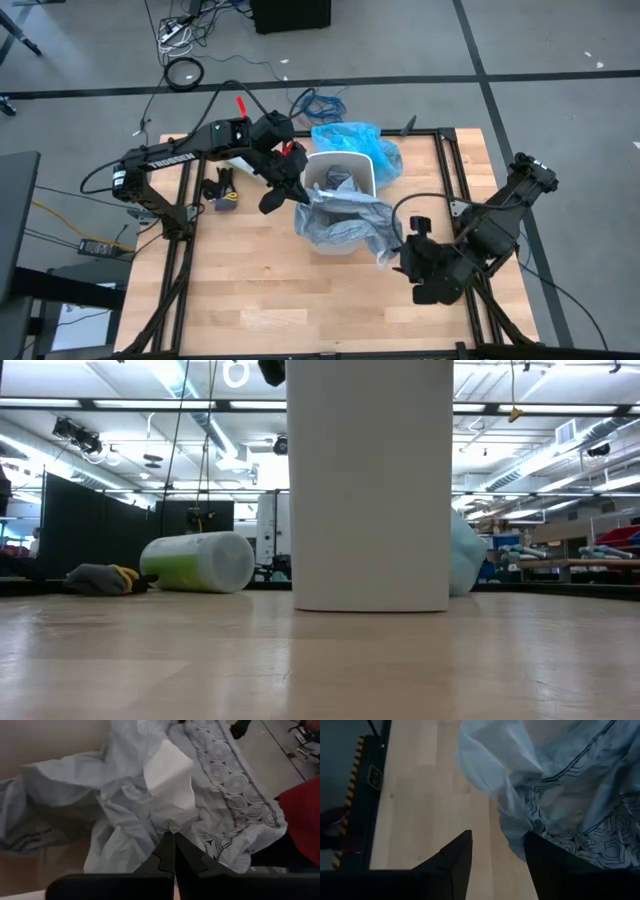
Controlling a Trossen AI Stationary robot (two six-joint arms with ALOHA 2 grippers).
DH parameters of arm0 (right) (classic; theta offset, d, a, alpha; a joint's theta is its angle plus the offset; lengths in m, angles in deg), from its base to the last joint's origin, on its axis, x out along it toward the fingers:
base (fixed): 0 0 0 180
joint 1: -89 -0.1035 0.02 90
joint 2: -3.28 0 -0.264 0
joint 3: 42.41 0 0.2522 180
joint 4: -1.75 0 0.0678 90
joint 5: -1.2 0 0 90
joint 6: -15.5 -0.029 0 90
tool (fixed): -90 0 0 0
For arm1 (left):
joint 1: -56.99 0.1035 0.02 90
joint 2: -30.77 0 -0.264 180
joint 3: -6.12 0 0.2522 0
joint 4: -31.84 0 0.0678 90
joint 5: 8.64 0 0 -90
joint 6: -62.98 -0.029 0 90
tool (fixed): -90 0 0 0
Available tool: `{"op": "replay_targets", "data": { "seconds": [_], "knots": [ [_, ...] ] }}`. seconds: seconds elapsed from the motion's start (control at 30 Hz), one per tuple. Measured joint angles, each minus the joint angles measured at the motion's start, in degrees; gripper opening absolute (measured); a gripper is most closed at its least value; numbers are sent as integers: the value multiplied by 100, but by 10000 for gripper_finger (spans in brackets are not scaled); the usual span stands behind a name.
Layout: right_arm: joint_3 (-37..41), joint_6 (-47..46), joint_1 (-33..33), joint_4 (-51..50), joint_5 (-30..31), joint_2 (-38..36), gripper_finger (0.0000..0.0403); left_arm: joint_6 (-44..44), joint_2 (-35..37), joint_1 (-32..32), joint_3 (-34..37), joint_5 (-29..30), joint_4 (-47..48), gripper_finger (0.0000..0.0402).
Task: Place trash/remove bag and relplace
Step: Put the gray trash bag into the trash bin
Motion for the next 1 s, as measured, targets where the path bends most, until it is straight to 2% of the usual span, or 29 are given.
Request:
{"op": "replay_targets", "data": {
  "seconds": [0.13, 0.33, 0.43, 0.6, 0.87, 0.93, 1.0],
  "knots": [
    [-347, -159, -207, 21, 294, 0, 151, -53, 39, 85, 0, 24, 56, 5],
    [-1168, -112, -382, 43, 1400, -9, 138, -63, 42, 133, 0, 27, 69, 5],
    [-1295, 134, -313, 51, 1639, -9, 138, -58, 44, 133, 0, 101, 46, 5],
    [-1281, 529, 136, 273, 1532, 12, 139, -20, 42, 133, 0, 129, 43, 5],
    [-1238, 874, 649, 448, 261, 376, 140, -4, 64, 129, 0, 84, 94, 5],
    [-1238, 876, 653, 384, 339, 522, 139, -4, 95, 129, 0, 67, 84, 5],
    [-1238, 843, 670, 301, 701, 642, 135, 2, 120, 129, 0, 62, 88, 5]
  ]
}}
